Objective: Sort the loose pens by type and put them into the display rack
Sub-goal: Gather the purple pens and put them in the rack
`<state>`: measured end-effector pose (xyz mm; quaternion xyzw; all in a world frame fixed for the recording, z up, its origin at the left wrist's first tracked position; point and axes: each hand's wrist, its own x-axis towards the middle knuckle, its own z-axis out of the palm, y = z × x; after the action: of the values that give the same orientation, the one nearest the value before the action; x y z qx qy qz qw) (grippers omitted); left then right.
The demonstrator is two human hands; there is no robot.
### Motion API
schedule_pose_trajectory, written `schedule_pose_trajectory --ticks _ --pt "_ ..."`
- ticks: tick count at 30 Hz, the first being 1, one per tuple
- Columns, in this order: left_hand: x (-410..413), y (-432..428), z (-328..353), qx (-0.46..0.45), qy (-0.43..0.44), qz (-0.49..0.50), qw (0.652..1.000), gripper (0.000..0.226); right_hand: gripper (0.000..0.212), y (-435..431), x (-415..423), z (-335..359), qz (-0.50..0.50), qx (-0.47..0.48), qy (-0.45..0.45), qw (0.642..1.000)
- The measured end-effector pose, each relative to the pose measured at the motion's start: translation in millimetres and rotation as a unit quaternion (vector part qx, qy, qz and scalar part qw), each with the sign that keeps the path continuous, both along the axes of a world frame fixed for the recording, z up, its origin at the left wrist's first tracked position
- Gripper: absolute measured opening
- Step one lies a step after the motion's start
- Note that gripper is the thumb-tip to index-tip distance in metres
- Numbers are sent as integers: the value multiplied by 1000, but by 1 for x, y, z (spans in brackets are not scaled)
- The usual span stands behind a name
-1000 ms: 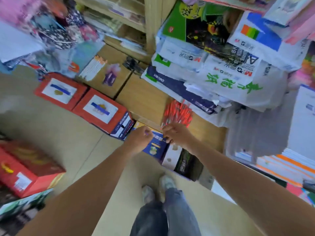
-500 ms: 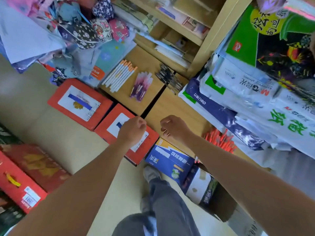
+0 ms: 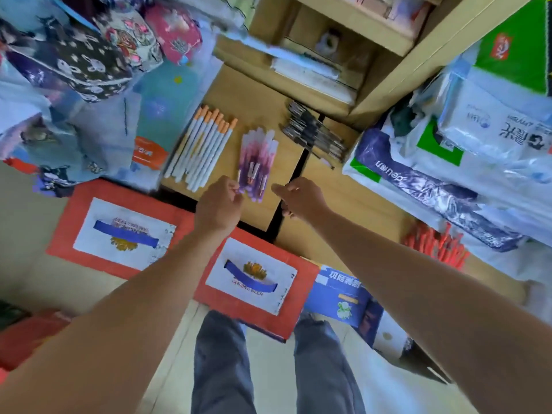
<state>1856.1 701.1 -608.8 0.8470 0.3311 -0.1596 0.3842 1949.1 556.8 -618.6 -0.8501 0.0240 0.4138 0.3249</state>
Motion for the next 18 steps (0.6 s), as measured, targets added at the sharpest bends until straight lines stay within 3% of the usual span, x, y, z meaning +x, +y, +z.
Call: schedule_pose_trajectory --ticks 4,9,13,18 --pt "17 23 -28 -11 -2 -38 999 35 37 41 11 -28 -50 -33 -29 998" --pt "30 38 -49 -14 5 -63 998 33 61 68 20 -48 -22 -136 -86 987" --pt "40 42 -55 -14 1 -70 997 32 55 73 25 -50 -2 -184 -89 979" --pt "54 40 -61 12 -8 -66 998 25 48 68 25 -50 -10 -176 -100 979"
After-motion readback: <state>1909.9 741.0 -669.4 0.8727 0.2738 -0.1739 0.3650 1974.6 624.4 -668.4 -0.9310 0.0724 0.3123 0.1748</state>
